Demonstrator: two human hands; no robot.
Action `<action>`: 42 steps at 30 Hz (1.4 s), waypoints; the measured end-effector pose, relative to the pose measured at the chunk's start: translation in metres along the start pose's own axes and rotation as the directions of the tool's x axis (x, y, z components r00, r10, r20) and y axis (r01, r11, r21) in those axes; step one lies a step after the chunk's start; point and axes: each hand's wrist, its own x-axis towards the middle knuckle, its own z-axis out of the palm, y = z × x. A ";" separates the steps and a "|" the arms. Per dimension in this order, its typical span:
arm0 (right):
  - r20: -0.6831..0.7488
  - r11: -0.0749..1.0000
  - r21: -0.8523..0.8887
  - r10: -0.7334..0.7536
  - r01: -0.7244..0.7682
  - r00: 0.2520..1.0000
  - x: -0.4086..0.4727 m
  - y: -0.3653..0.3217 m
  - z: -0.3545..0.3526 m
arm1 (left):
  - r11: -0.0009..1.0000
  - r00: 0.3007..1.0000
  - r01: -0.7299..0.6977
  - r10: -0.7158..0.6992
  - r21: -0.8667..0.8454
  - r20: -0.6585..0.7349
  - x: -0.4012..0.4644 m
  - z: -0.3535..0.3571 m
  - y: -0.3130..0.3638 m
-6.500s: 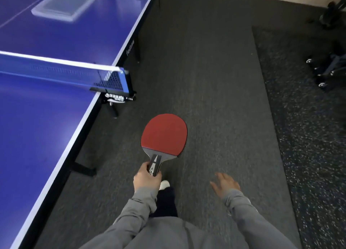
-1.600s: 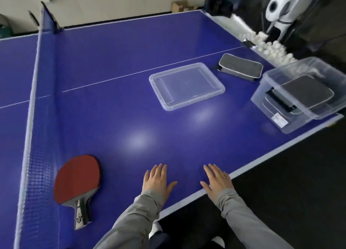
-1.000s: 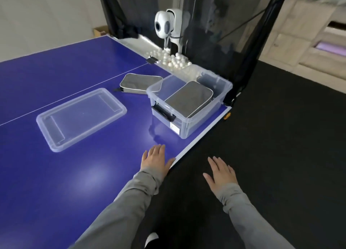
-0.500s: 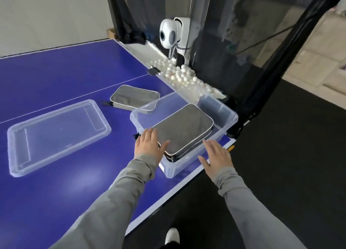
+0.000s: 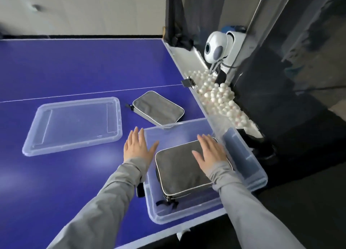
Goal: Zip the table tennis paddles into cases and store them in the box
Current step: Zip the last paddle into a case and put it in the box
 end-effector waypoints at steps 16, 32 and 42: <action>0.157 0.969 0.109 -0.235 0.220 0.959 0.249 0.033 0.020 | 0.915 0.915 0.397 -0.400 -0.068 -0.040 0.024 0.031 0.011; 0.351 0.972 0.219 -0.001 -0.081 0.936 0.376 0.024 0.121 | 0.856 0.854 0.507 -0.515 -0.104 -0.075 0.028 0.025 0.025; 0.290 0.900 0.414 0.014 -0.138 0.957 0.383 0.022 0.136 | 0.865 0.865 0.483 -0.496 -0.135 -0.080 0.028 0.023 0.028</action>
